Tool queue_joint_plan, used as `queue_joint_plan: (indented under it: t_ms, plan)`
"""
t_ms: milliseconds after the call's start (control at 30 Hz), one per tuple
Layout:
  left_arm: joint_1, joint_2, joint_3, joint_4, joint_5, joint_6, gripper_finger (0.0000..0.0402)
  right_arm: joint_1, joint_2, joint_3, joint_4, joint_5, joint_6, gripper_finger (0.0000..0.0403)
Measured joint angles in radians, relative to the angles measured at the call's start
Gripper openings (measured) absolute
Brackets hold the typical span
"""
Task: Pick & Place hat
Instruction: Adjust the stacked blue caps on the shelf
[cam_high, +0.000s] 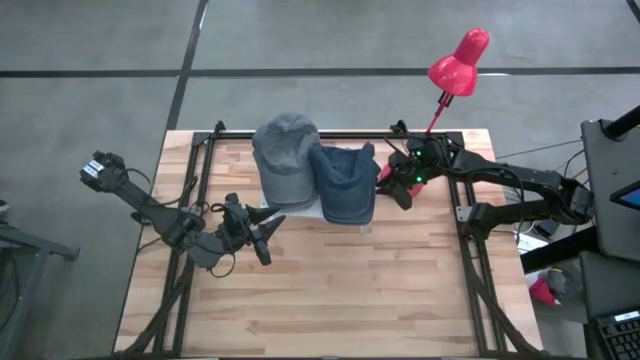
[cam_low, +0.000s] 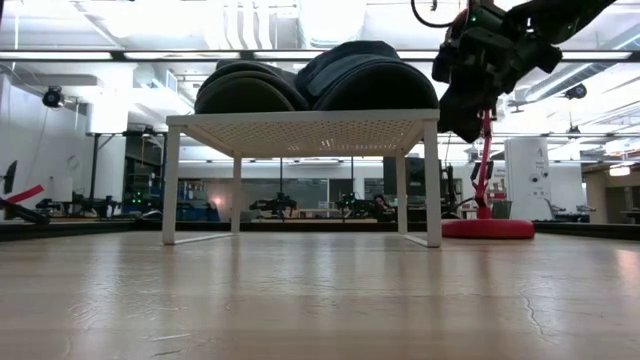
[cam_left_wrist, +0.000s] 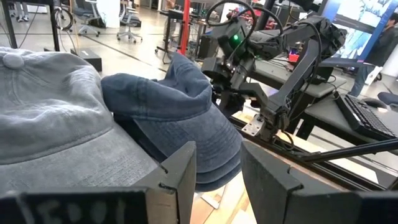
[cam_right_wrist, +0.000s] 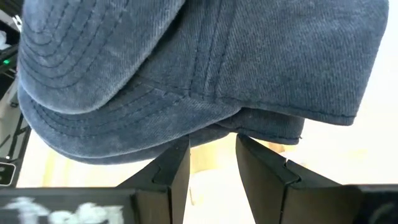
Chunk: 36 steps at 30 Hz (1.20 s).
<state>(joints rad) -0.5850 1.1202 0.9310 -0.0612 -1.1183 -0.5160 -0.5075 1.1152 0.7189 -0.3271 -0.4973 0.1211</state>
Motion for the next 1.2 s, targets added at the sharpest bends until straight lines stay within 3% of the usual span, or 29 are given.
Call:
queue_joint_plan:
  t_ms: [1200]
  plan:
    - [0.0,0.0,0.0,0.0,0.002,0.009,0.0128,0.052,0.0,-0.002,-0.034,0.025,-0.001,0.0127]
